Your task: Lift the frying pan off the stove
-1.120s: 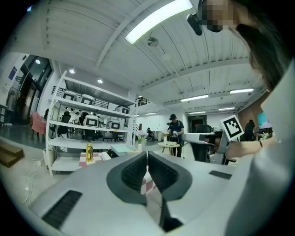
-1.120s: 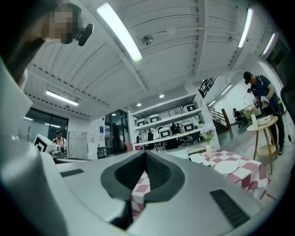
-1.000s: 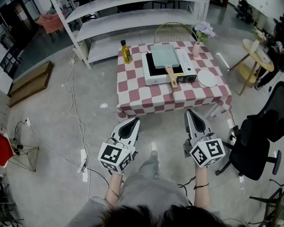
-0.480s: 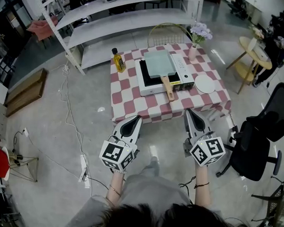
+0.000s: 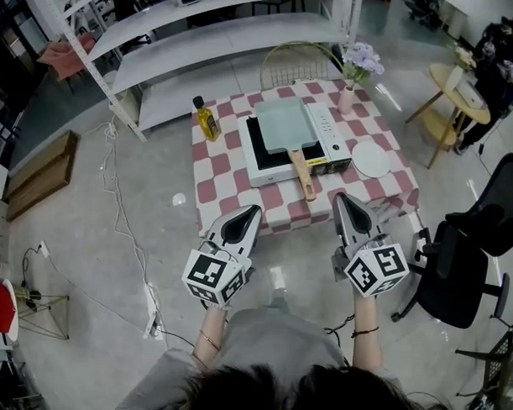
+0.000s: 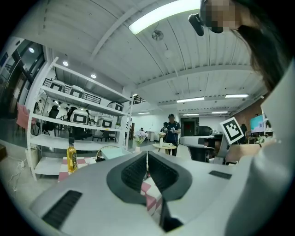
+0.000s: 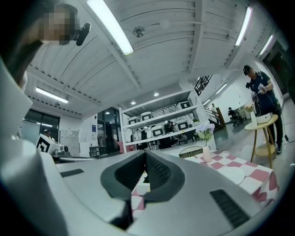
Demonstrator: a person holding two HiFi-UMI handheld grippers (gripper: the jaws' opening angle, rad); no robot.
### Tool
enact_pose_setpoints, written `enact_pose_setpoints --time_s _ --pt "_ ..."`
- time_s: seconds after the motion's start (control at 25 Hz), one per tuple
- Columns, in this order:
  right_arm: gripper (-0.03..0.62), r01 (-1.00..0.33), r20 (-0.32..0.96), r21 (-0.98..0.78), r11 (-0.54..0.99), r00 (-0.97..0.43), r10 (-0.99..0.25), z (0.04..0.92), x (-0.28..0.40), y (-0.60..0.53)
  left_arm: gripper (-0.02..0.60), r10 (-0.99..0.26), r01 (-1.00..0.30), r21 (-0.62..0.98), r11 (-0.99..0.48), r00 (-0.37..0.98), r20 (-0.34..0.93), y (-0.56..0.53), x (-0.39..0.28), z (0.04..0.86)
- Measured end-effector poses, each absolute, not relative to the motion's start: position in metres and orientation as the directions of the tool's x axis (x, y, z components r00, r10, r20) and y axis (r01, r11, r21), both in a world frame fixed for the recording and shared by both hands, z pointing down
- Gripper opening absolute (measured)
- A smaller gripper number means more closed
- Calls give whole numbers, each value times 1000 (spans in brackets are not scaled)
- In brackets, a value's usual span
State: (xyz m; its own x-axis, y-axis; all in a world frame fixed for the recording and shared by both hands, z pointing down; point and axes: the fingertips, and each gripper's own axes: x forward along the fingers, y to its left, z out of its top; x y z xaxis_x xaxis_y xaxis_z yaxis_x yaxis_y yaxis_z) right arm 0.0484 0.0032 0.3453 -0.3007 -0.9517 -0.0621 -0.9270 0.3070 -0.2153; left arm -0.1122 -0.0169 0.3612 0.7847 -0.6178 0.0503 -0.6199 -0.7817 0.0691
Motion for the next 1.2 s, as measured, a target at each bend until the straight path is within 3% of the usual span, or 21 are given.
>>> enact_pose_setpoints --time_s 0.76,1.2 --pt "22 -934 -20 -231 272 -275 -961 358 57 -54 31 -535 -542 104 -834 840 92 -72 -87 380" --pt "21 -906 19 -267 330 -347 -938 369 71 -93 32 -532 -558 179 -810 829 174 -100 -63 400"
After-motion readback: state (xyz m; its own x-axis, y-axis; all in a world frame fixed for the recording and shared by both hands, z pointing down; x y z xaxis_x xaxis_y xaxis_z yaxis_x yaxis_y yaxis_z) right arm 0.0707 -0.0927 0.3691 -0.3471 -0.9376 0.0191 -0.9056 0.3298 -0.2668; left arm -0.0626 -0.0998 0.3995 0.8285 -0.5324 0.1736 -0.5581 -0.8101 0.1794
